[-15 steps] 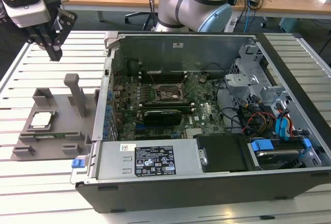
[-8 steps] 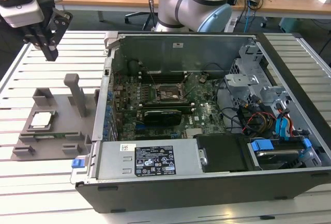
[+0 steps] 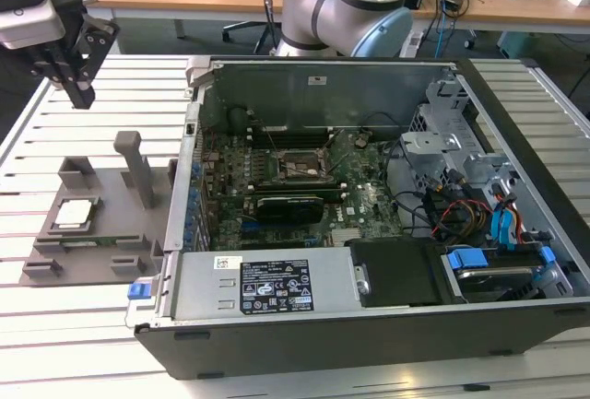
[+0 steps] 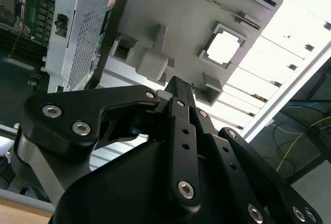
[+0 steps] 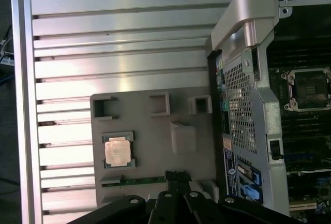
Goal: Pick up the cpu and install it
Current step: 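Reach for the cpu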
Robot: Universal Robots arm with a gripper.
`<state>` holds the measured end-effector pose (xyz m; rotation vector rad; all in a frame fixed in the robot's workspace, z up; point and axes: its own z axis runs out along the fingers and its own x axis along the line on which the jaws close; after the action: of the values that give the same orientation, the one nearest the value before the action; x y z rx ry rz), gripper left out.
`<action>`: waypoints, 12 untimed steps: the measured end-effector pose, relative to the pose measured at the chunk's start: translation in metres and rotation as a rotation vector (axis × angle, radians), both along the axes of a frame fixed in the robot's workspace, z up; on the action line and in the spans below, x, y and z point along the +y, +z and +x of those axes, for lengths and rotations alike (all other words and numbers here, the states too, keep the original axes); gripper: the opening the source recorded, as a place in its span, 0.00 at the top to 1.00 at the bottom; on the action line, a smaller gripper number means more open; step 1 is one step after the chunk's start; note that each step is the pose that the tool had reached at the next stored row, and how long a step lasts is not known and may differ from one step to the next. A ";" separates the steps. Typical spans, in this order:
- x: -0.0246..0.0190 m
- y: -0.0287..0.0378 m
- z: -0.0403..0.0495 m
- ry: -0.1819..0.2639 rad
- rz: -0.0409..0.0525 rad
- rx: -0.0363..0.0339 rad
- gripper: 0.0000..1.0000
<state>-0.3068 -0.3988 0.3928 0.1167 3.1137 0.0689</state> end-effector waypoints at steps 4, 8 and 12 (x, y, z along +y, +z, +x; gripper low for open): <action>0.0000 0.0000 -0.0029 0.000 0.0000 0.0000 0.89; 0.0000 0.0000 -0.0060 0.000 -0.0001 0.0000 0.89; 0.0000 0.0000 -0.0087 0.000 0.0000 0.0000 0.89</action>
<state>-0.3156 -0.3989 0.3928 0.1165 3.1137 0.0689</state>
